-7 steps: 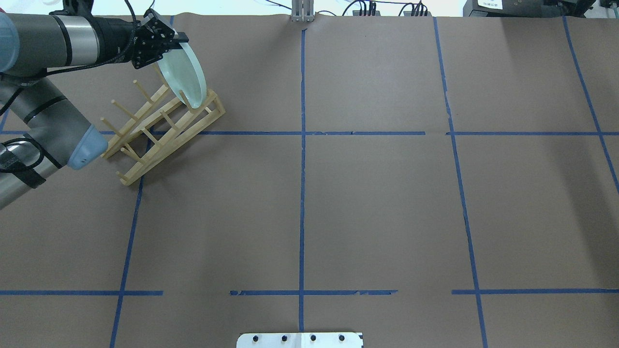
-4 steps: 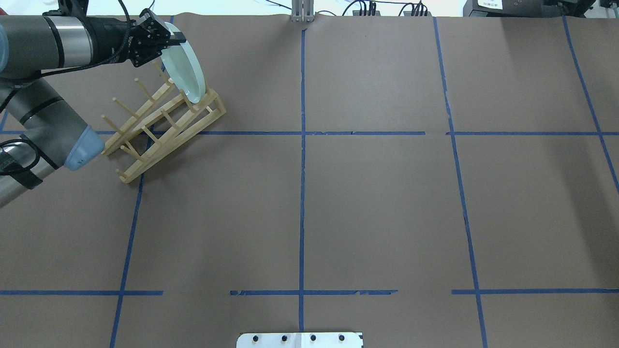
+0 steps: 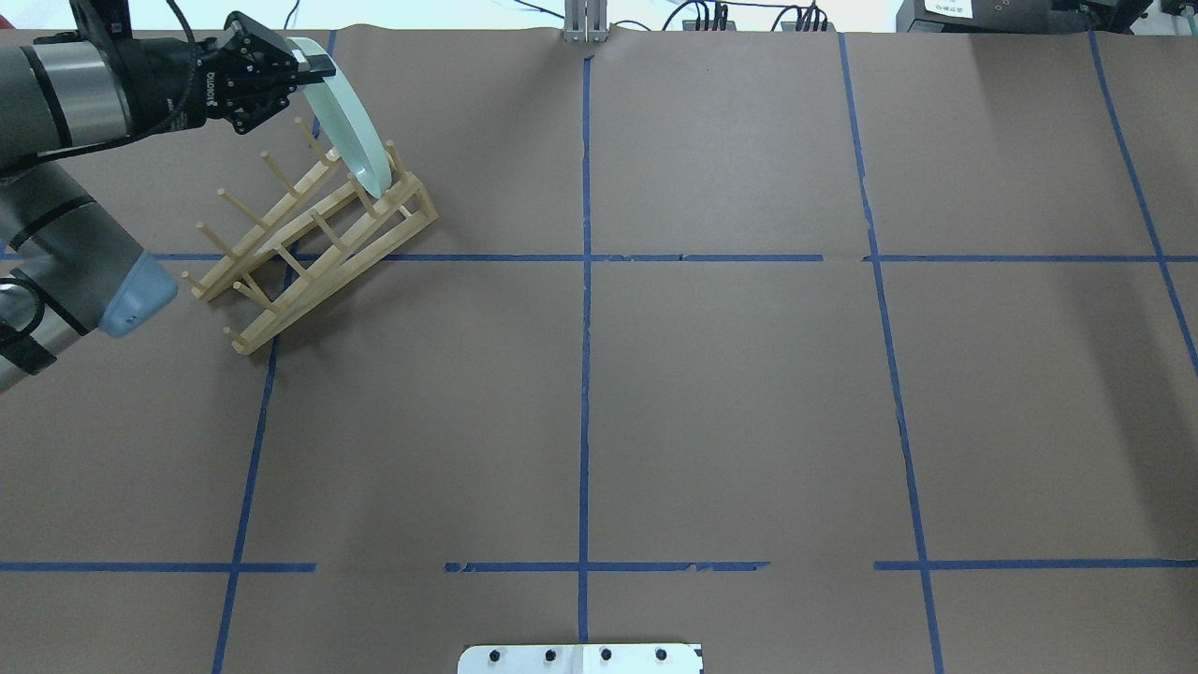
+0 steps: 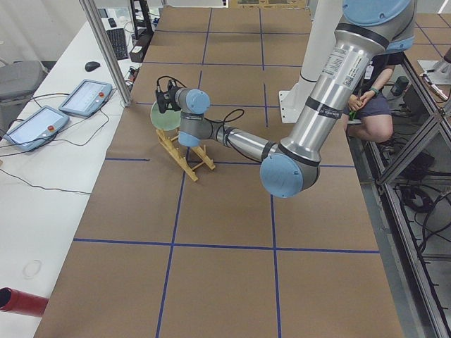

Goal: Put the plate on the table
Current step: 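Close the left gripper on the plate's top rim, then lift the plate up out of the wooden rack with the left gripper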

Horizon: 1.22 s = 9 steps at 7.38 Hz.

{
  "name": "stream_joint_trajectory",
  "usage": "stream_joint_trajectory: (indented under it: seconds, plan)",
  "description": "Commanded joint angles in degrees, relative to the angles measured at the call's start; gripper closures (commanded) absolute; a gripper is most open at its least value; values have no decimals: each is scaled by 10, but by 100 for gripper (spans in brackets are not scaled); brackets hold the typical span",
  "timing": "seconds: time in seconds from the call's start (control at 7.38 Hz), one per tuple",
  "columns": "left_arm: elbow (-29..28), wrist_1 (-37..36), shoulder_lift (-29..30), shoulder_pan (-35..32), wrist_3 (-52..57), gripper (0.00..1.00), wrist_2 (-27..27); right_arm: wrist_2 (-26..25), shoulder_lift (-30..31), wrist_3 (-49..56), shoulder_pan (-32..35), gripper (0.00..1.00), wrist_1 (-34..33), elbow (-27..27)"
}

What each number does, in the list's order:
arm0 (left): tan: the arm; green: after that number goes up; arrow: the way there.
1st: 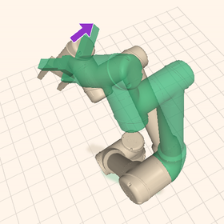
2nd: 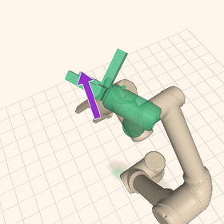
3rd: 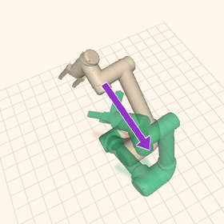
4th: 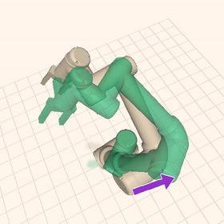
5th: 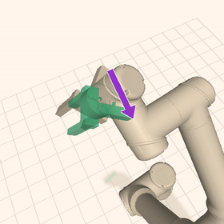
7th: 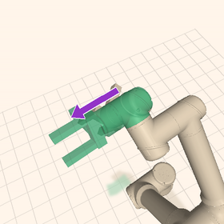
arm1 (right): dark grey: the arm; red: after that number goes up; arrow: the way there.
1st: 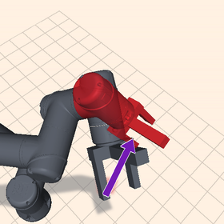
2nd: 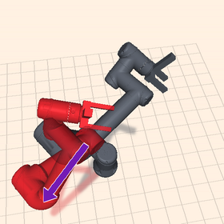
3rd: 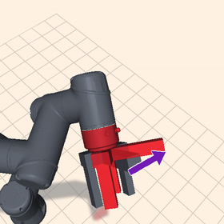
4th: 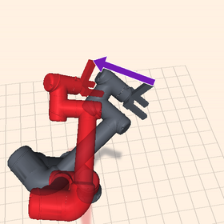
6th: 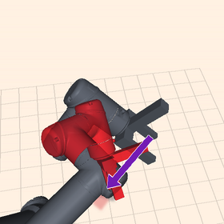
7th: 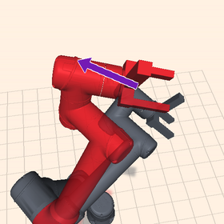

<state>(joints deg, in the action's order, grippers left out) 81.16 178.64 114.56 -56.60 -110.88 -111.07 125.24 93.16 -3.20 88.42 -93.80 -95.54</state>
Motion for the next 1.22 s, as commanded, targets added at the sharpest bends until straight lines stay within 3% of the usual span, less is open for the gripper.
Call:
stream_joint_trajectory:
  seconds: [0.0,0.14,0.54,0.81,1.08]
  plan:
    - [10,24,-3,-38,-34,100,-38,0,0,0,1,0,0,0]
    - [23,13,-2,-72,-35,100,-86,0,0,0,0,0,0,0]
    - [159,-197,7,-129,-30,100,-207,0,0,0,0,0,0,0]
    - [218,-315,24,-126,-24,100,-212,0,0,0,1,0,0,0]
    - [257,-376,41,-85,-22,100,-208,0,0,0,0,0,0,0]
